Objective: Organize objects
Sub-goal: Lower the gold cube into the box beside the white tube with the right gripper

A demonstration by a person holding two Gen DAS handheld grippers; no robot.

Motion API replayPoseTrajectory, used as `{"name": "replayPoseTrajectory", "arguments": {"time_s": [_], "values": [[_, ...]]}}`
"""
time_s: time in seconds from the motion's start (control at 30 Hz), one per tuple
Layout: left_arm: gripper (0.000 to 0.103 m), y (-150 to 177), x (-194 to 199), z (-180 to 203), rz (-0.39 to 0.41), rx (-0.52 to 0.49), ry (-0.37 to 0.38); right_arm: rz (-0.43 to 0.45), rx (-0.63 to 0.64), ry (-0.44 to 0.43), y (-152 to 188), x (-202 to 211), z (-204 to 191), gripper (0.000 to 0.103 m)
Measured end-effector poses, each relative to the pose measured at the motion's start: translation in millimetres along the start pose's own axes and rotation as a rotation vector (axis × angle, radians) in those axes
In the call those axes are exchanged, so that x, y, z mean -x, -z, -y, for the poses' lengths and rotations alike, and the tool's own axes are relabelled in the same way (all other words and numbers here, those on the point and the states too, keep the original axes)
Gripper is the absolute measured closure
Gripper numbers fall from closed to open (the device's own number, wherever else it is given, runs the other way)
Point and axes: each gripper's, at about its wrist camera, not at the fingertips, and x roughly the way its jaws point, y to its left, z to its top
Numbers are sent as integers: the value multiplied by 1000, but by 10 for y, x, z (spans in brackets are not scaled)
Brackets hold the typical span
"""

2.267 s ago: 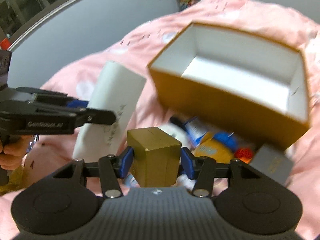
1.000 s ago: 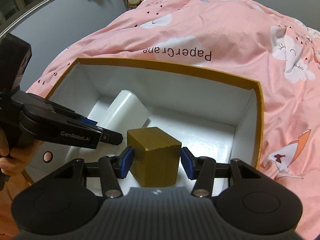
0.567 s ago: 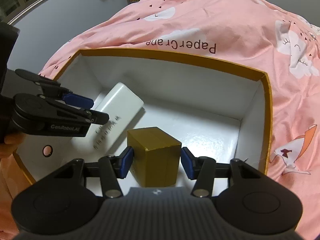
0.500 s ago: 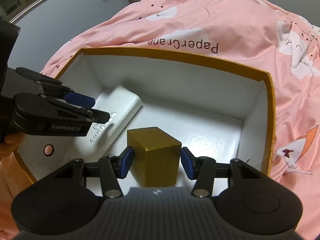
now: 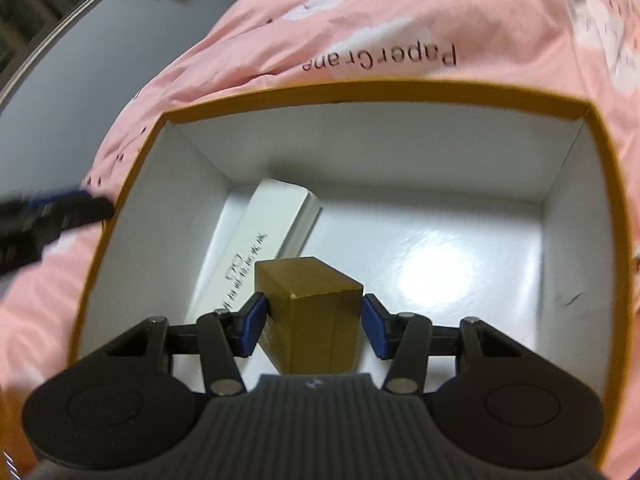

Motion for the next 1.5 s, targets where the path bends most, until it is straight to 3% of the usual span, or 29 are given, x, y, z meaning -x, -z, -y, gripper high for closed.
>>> {"name": "replayPoseTrajectory", "arguments": {"time_s": [0.17, 0.33, 0.53, 0.77, 0.9, 1.0, 1.27, 1.5], "values": [[77, 129, -61, -136, -35, 51, 74, -2, -62, -14, -36, -107, -80, 49], [79, 199, -89, -176, -33, 81, 111, 7, -93, -37, -67, -196, -116, 50], [80, 210, -130, -168, -34, 77, 123, 35, -11, -26, -131, -270, -268, 50], [80, 230, -136, -150, -32, 81, 126, 29, 245, 9, -113, -204, -495, 50], [80, 271, -88, -167, -17, 101, 124, -17, 581, 80, 11, -84, -664, 50], [80, 317, -83, -165, -18, 118, 109, -93, 786, 68, 148, -19, -723, 50], [80, 399, -72, -165, -30, 138, 129, -259, 1011, -45, 199, -46, -887, 50], [80, 414, -97, -166, -39, 152, 141, -400, 1164, -55, 137, -203, -1134, 50]]}}
